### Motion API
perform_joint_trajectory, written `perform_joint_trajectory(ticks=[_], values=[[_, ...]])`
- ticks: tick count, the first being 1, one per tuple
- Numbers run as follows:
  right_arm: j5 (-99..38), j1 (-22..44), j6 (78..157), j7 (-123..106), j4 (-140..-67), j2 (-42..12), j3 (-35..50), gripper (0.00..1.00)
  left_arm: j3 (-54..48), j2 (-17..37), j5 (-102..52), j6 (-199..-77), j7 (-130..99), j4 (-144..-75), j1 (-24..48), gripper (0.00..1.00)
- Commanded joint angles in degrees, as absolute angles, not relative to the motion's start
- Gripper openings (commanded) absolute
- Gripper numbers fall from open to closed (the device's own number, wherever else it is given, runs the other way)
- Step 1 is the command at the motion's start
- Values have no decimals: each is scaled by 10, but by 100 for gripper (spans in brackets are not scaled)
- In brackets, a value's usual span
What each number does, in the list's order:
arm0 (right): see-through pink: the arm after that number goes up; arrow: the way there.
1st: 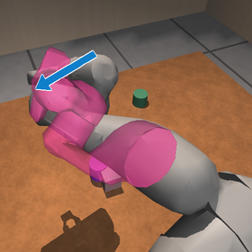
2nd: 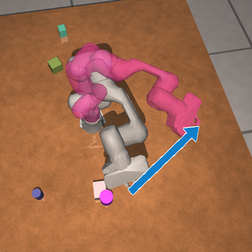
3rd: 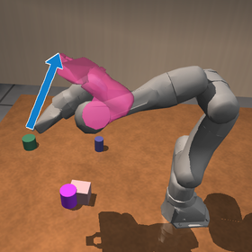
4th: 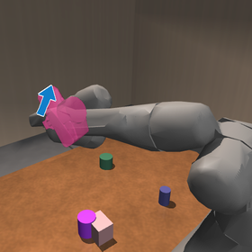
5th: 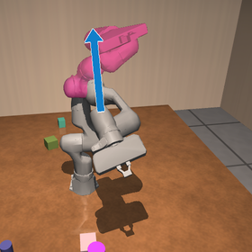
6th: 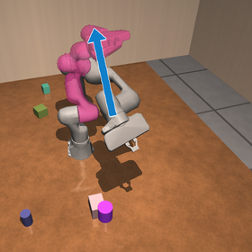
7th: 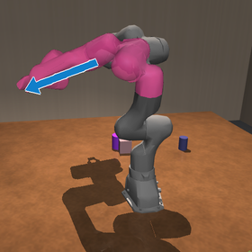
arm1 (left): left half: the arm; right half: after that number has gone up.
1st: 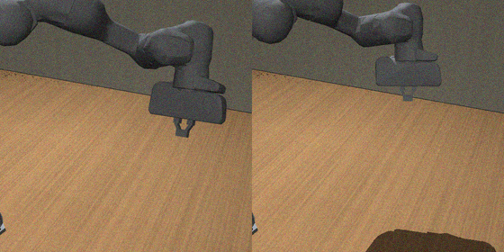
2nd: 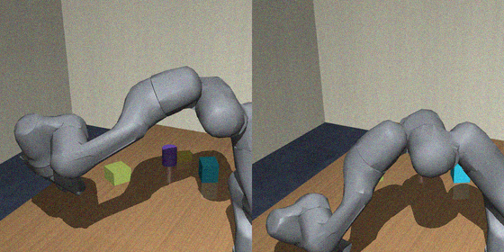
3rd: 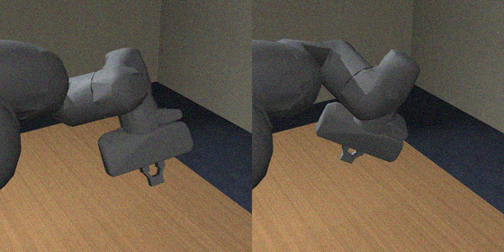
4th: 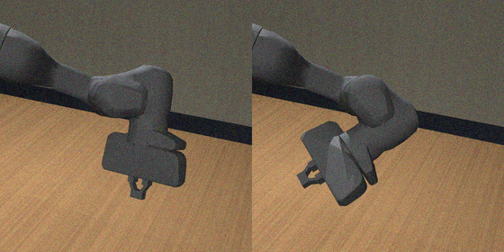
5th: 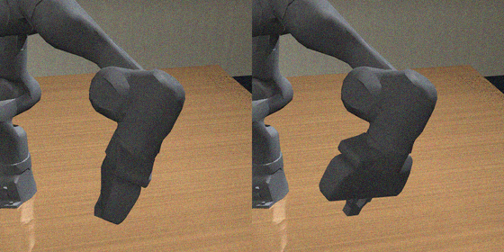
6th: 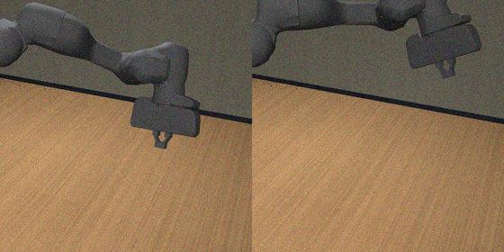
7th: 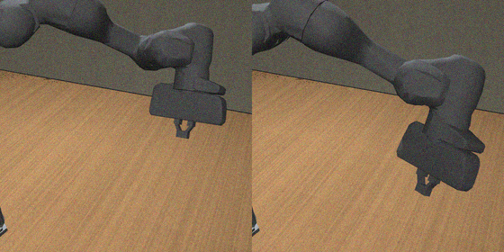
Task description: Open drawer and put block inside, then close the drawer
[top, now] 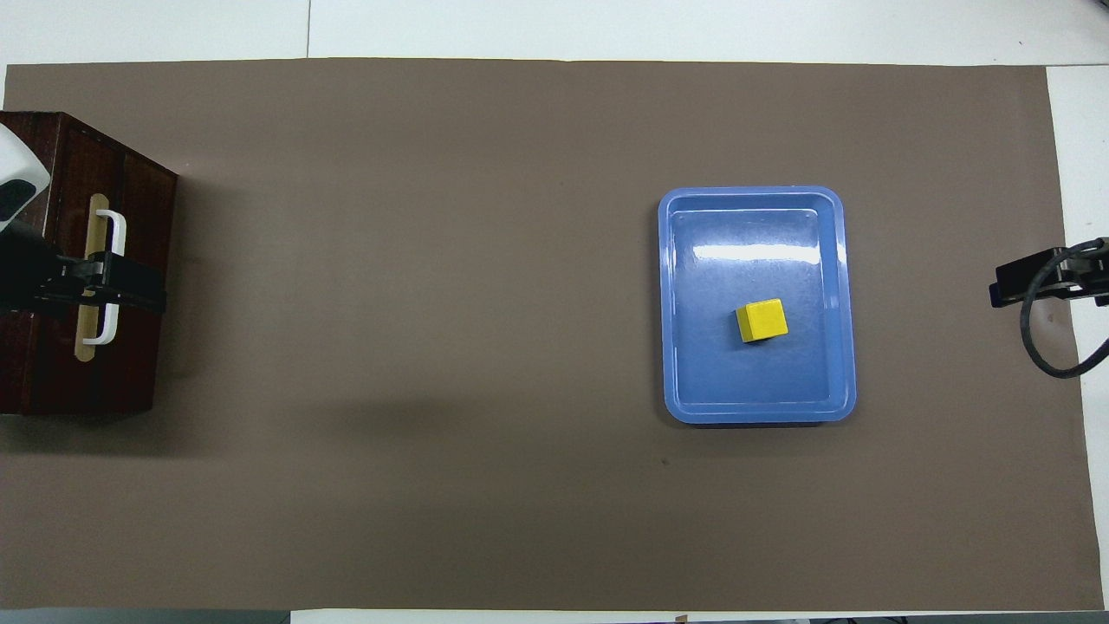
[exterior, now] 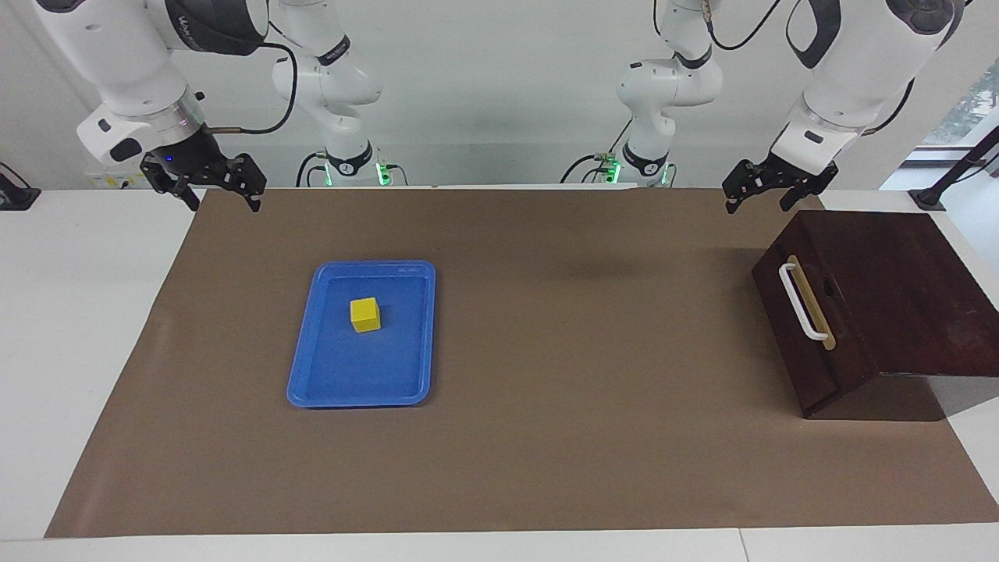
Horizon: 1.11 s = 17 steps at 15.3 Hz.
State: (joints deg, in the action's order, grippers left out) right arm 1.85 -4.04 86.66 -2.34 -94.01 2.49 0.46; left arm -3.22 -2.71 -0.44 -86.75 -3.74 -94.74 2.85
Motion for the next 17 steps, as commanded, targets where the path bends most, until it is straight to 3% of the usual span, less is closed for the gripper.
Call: perform_joint_trajectory(ticks=[1, 12, 17], values=[[30, -42, 866, -25, -940, 29, 9, 100, -28, -25, -12, -859, -37, -939, 34, 100], [-17, -53, 855, 41, -965, 36, -1, 100, -28, -25, -12, -863, -37, -940, 34, 100], [-110, -76, 854, 258, -1045, 48, -1, 100, -28, -29, 44, -970, -37, -1010, 35, 100]])
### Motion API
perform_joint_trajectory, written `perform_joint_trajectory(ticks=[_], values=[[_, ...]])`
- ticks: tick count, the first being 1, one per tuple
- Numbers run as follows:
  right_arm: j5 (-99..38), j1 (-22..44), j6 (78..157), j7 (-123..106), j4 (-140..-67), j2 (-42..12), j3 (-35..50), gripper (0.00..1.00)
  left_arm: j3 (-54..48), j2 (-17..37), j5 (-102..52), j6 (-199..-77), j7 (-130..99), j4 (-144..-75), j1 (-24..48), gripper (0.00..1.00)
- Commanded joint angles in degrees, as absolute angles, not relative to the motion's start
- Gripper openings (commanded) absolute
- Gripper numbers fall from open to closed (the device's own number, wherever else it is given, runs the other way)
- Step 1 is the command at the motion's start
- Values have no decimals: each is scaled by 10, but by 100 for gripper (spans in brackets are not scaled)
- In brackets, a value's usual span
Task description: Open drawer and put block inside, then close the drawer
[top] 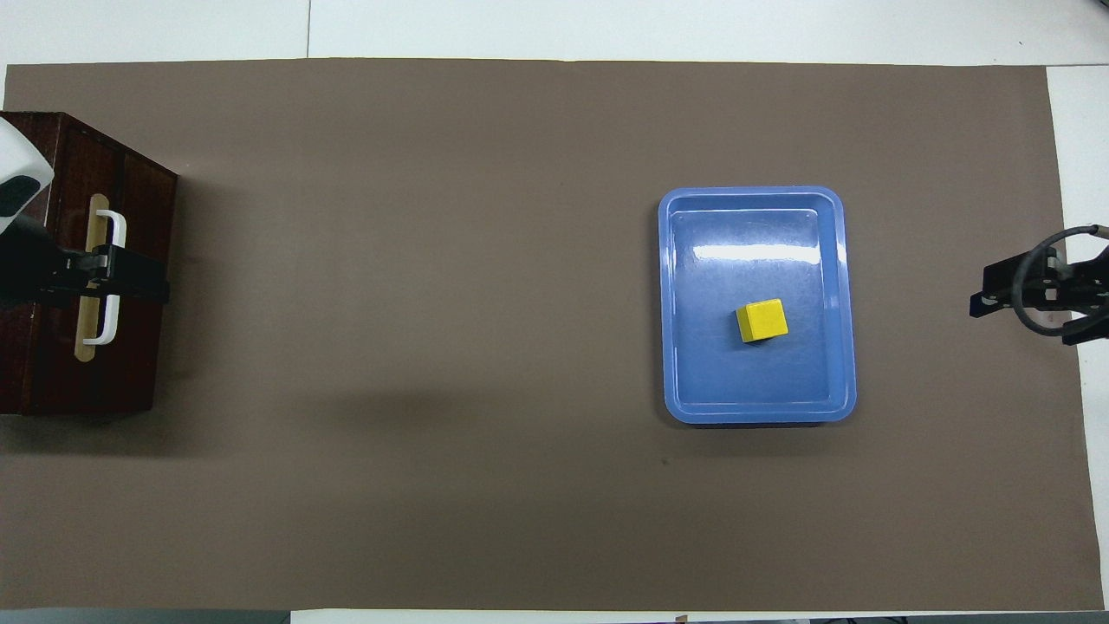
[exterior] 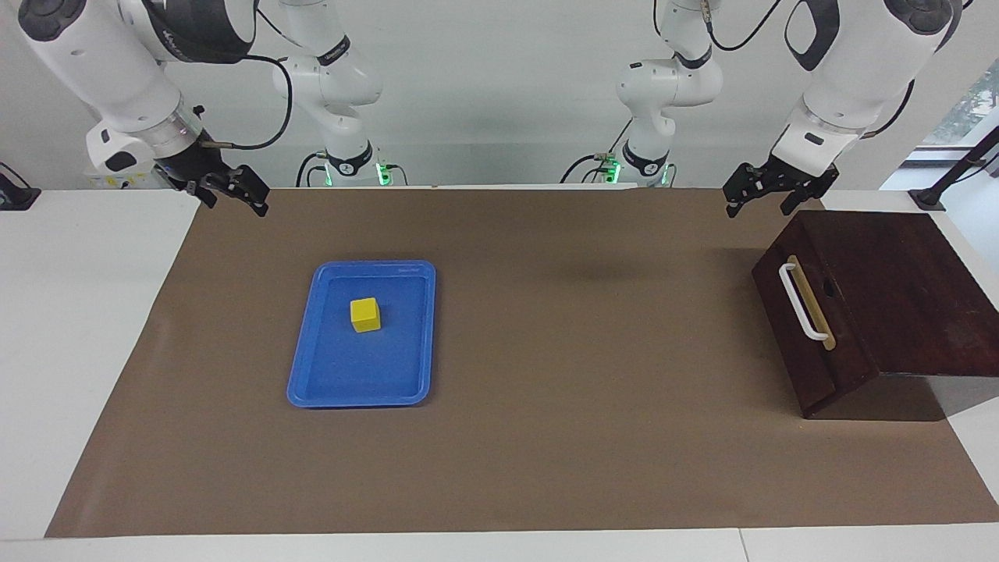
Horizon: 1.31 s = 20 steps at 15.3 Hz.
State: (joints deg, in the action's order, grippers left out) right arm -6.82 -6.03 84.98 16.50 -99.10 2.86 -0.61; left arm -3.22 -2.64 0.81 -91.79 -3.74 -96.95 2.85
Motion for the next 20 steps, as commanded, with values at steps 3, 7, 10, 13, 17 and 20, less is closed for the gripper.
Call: perform_joint_trajectory(ticks=[3, 7, 10, 13, 17, 20], values=[[-187, -94, 856, 374, -1057, 5, -1, 100, -29, -12, 129, -1050, -42, -1056, 50, 100], [-294, -109, 923, 495, -1116, -35, -1, 100, -29, 53, 224, -1102, -85, -1057, 52, 100], [-364, -108, 984, 532, -1168, -46, -1, 100, -29, 76, 251, -1115, -91, -1060, 51, 100], [-373, -106, 1009, 535, -1165, -102, 0, 100, -28, 76, 253, -1132, -96, -1072, 43, 100], [-429, -100, 1022, 534, -1146, -154, 0, 100, -25, 77, 253, -1177, -112, -1104, 41, 100], [-432, -95, 1039, 531, -1142, -170, 1, 100, -25, 79, 255, -1192, -112, -1113, 24, 100]])
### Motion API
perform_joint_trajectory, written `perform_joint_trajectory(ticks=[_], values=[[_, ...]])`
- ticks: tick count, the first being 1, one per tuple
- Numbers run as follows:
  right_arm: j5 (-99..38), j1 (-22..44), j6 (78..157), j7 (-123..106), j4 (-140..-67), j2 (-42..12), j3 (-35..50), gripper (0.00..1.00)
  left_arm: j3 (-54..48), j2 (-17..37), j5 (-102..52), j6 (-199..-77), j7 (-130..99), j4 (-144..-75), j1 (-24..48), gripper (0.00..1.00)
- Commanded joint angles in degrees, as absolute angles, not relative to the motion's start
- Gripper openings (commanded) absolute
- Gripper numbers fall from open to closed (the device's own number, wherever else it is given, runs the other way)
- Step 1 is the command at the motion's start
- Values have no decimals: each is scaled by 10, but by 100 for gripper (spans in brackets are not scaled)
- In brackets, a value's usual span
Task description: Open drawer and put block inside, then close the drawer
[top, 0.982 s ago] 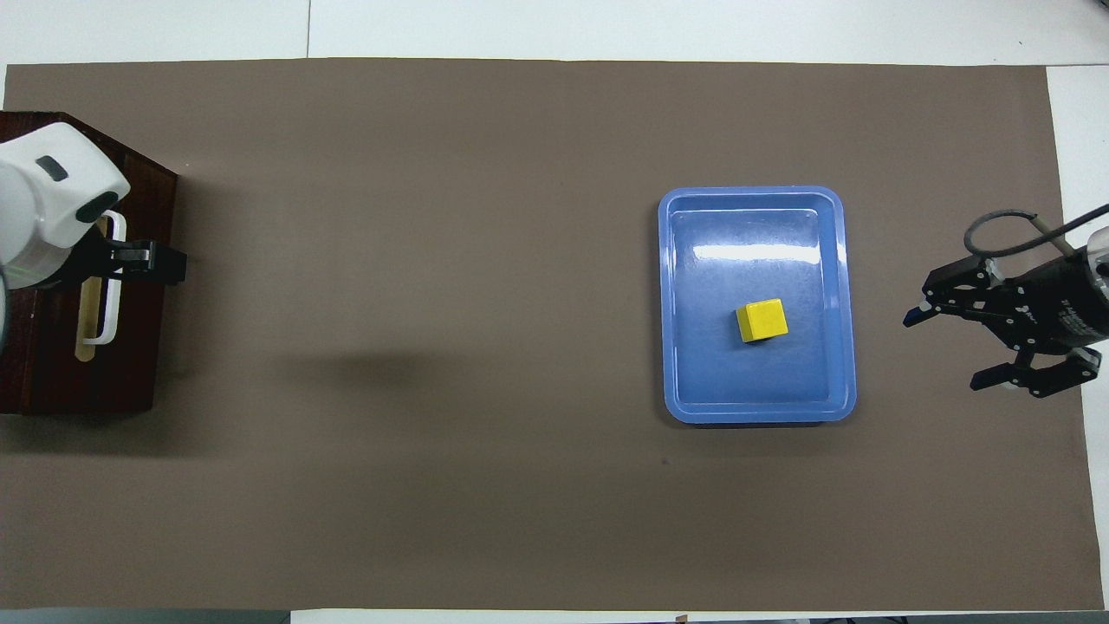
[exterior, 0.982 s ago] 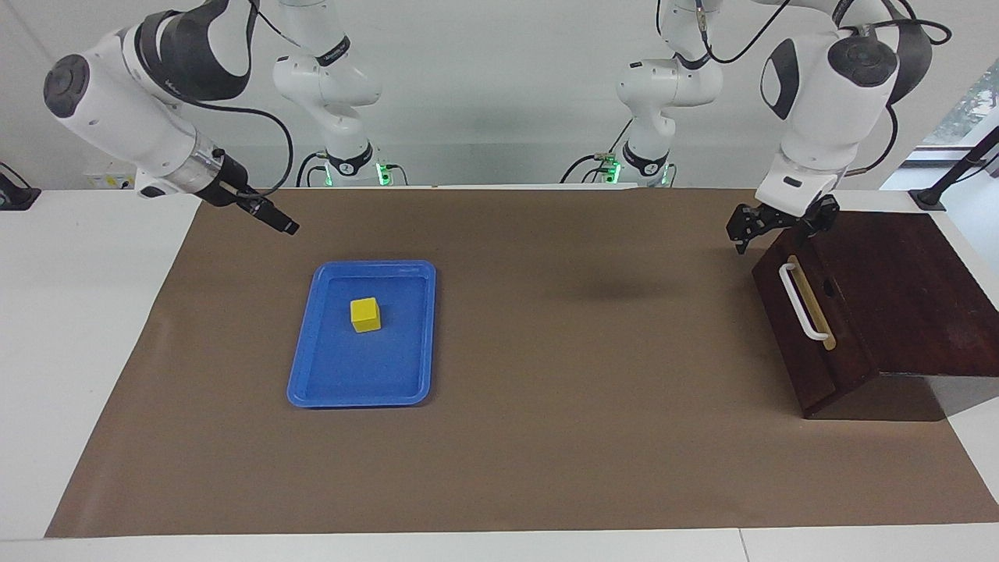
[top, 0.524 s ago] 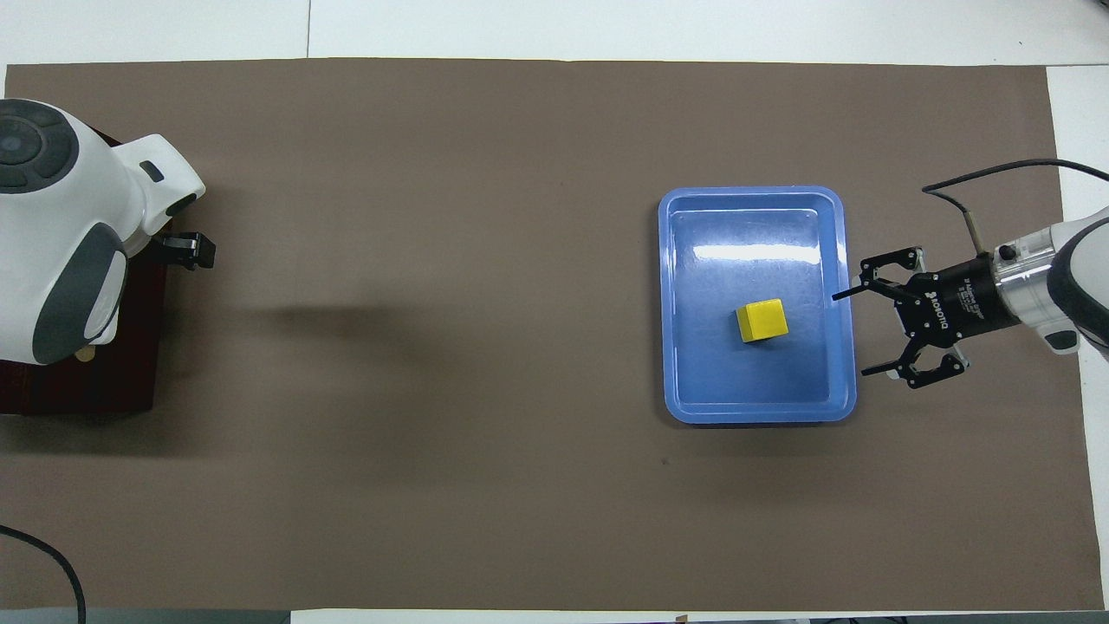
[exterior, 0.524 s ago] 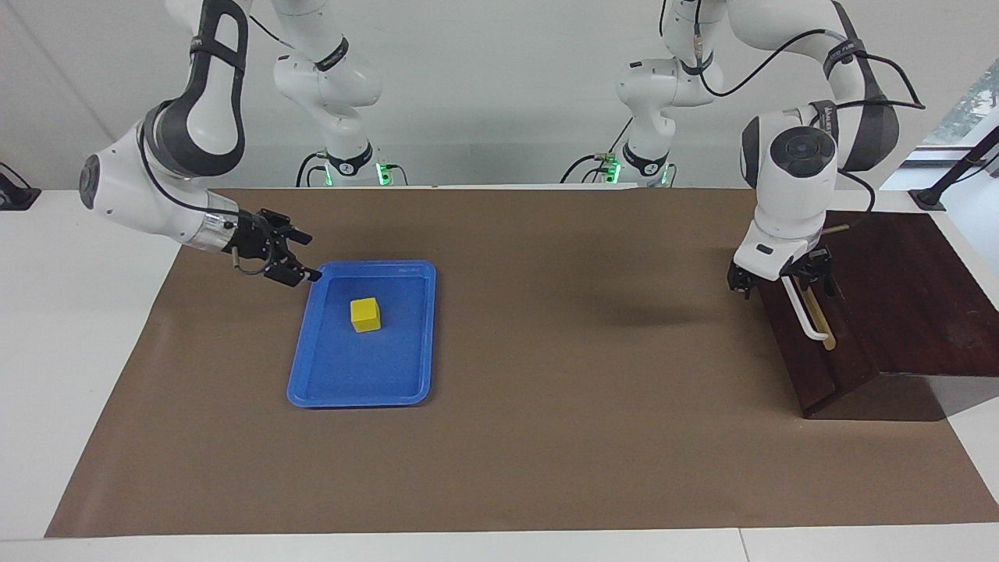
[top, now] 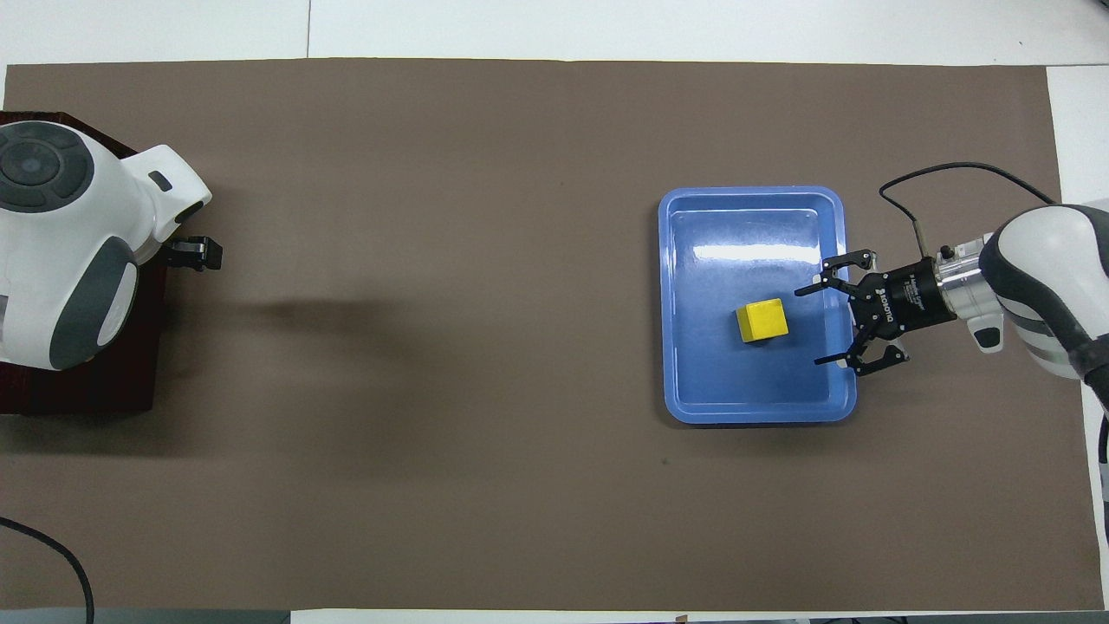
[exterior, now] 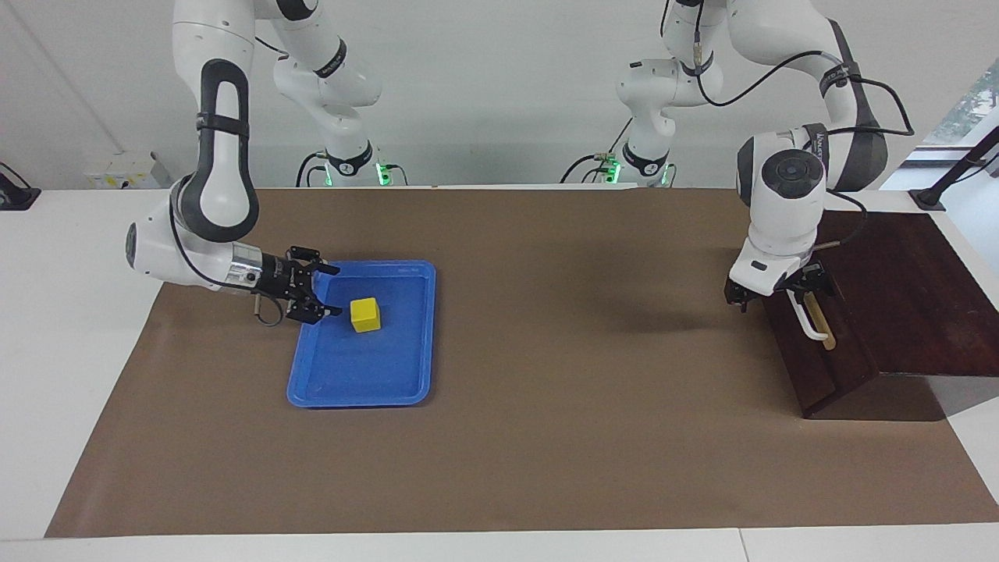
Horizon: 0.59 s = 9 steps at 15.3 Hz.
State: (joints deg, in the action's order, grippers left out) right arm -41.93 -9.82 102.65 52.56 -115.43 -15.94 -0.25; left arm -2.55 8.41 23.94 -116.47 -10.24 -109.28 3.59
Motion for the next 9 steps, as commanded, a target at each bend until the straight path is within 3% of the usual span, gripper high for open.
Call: perform_joint_trajectory(ticks=[1, 9], values=[[-432, -87, 1048, 526, -1140, -173, 1, 100, -25, 78, 259, -1196, -112, -1116, 22, 100], [-443, -71, 1088, 485, -1124, -203, 2, 100, -25, 98, 308, -1198, -116, -1122, 25, 100]])
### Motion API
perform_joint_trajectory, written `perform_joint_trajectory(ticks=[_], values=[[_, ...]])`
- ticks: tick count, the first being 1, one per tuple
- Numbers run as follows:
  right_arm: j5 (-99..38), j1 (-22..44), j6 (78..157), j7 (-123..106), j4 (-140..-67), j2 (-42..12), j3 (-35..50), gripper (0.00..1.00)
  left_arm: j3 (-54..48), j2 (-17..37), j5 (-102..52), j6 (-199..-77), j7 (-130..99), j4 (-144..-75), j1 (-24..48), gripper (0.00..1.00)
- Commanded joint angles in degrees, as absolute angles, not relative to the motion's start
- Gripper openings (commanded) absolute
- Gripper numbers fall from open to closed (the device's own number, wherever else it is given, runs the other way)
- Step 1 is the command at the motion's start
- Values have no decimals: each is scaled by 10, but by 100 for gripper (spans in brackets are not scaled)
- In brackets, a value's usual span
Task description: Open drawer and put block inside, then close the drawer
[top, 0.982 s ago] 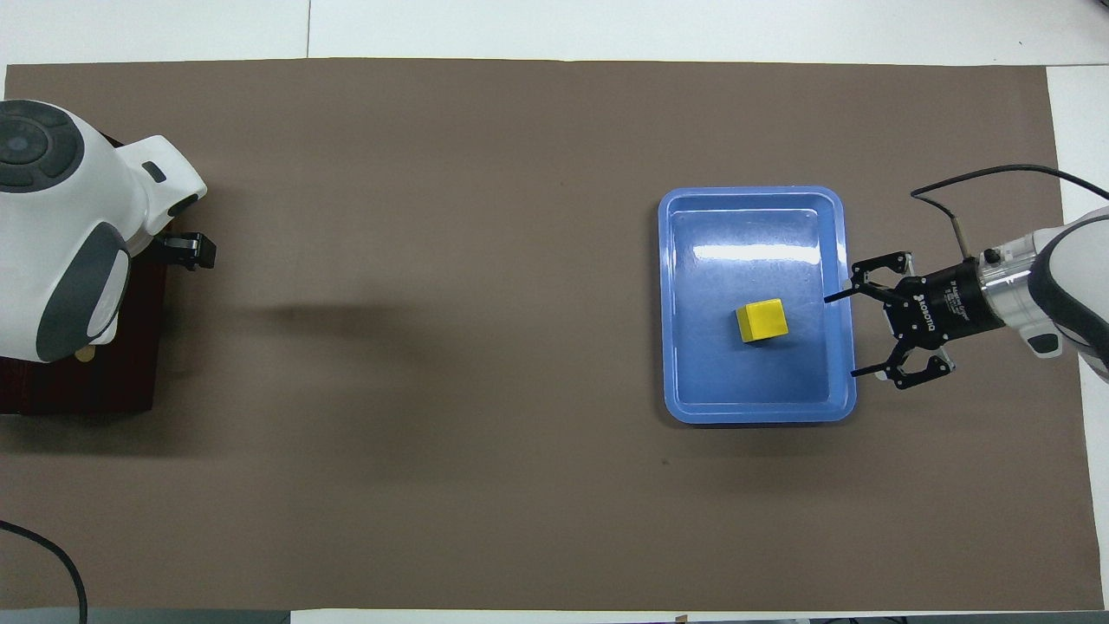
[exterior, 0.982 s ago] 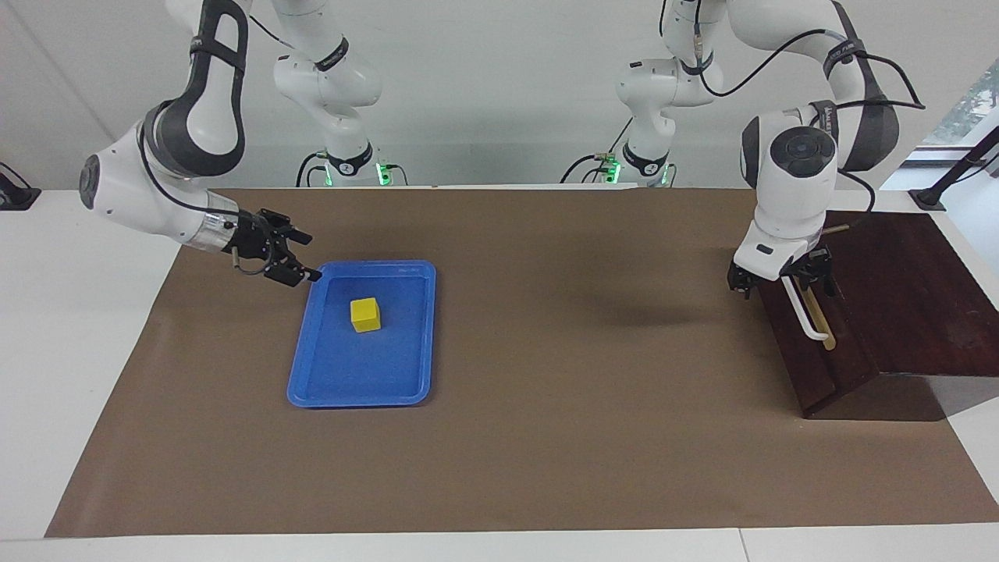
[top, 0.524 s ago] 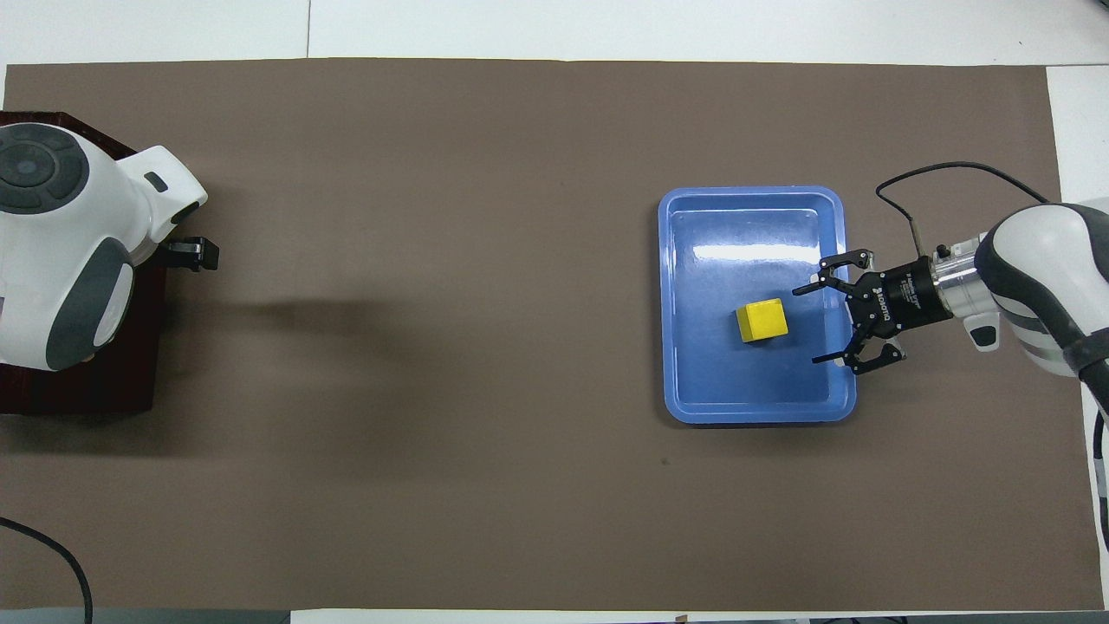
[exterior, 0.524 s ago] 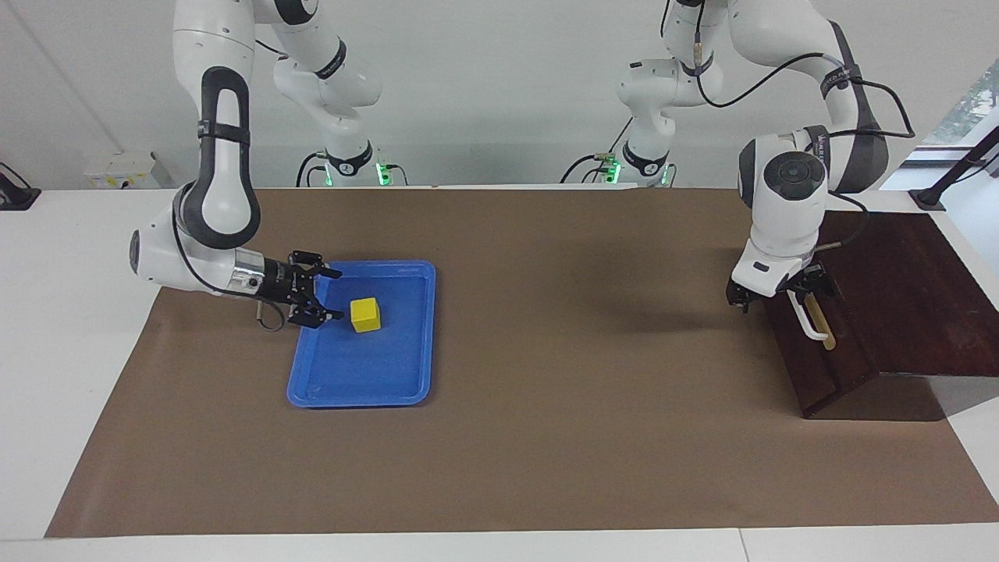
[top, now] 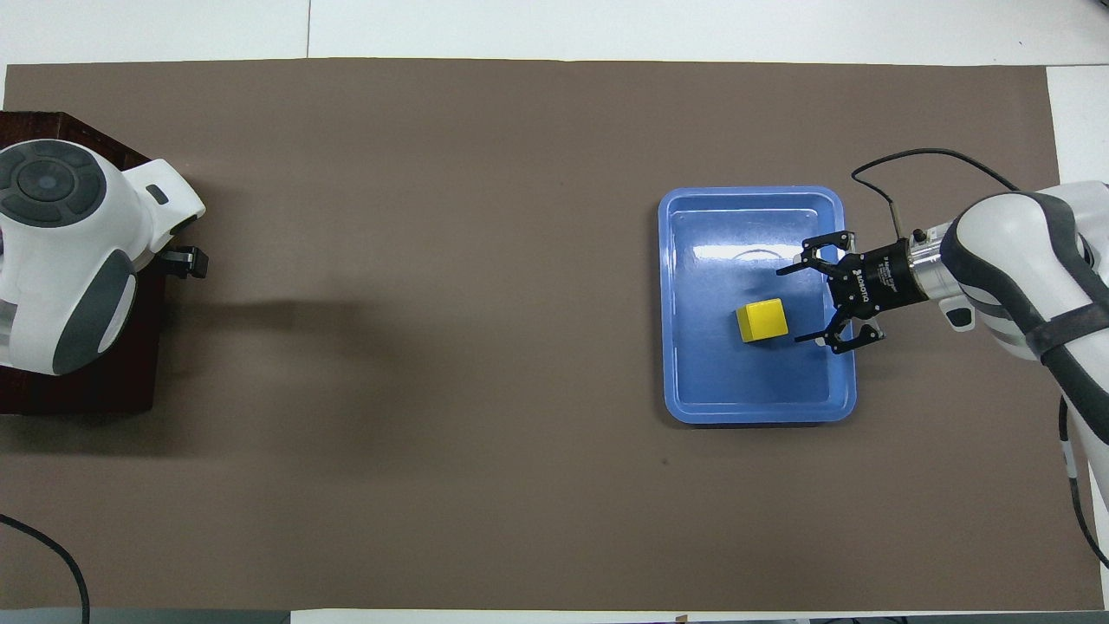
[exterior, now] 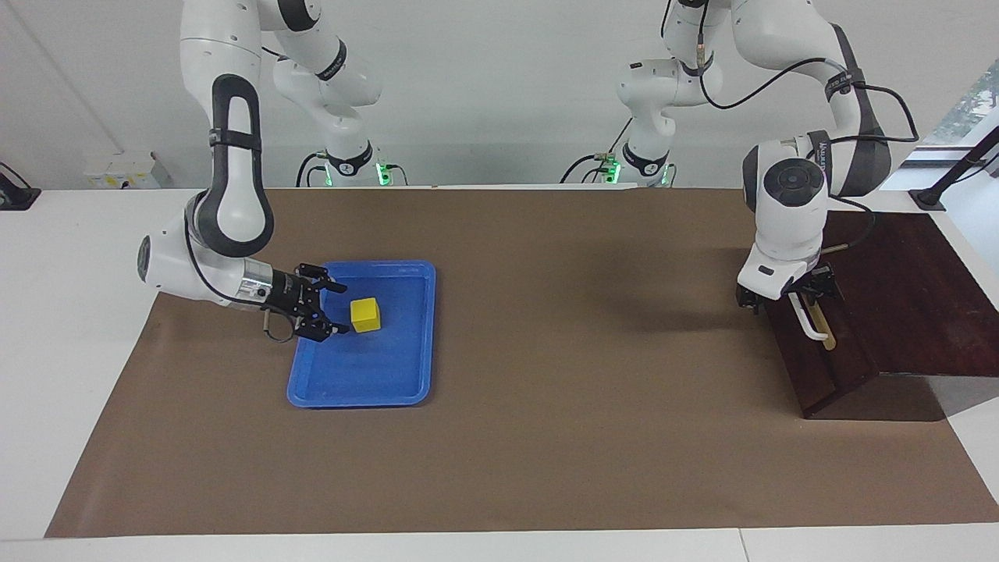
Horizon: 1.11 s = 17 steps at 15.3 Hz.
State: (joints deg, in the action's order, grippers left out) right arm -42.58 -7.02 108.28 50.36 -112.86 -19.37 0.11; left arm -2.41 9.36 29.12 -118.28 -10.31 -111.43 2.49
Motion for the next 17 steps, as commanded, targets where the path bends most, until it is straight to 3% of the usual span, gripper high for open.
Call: perform_joint_trajectory(ticks=[1, 13, 17], values=[[-443, -70, 1086, 484, -1126, -202, 2, 100, -25, 99, 308, -1201, -116, -1122, 25, 100], [-443, -61, 1090, 456, -1142, -198, 4, 100, -29, 97, 304, -1271, -117, -1163, 34, 100], [-443, -57, 1090, 449, -1143, -198, 4, 100, -29, 97, 284, -1264, -123, -1159, 80, 100]])
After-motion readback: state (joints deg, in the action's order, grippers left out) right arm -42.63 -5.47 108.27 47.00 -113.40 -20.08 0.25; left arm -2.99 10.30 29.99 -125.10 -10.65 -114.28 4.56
